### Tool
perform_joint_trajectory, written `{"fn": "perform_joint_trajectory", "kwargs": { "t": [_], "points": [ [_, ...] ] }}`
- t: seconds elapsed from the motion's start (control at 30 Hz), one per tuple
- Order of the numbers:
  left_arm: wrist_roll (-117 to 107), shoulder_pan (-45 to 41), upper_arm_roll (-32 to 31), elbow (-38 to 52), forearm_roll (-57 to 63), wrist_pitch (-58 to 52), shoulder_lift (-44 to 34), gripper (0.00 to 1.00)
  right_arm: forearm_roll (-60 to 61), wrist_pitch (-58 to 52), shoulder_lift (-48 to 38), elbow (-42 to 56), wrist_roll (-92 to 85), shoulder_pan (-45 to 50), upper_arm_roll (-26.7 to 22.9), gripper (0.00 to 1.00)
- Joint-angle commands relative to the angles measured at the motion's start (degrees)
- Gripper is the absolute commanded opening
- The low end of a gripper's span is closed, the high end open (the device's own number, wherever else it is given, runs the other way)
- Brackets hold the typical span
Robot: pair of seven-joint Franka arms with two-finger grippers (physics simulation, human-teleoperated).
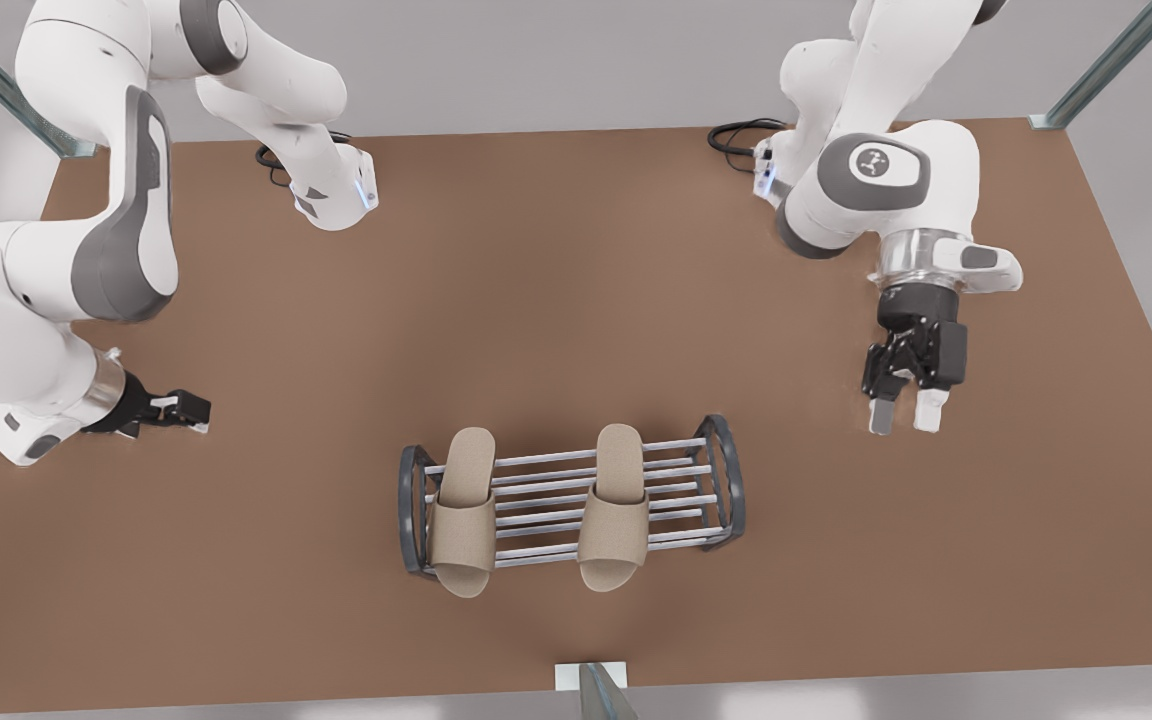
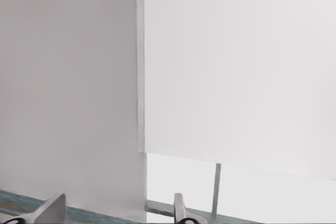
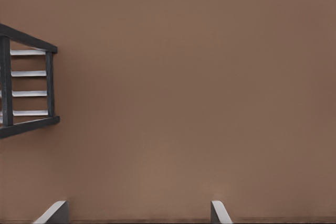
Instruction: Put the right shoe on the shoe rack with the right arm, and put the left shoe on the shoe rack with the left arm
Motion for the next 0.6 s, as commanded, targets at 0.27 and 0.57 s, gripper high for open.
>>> {"fn": "perform_joint_trajectory", "kwargs": {
  "t": [0.27,0.57],
  "points": [
    [-3.96,-3.6,11.01,3.48,84.59,-100.01,2.45,1.0,1.29,4.91,-1.89,-3.67,10.05,-0.29,-0.06,1.0],
    [-4.63,-3.94,8.63,14.38,88.28,-111.7,10.1,1.0,1.29,5.08,-1.45,-3.67,10.05,-0.12,0.03,1.0]
  ]
}}
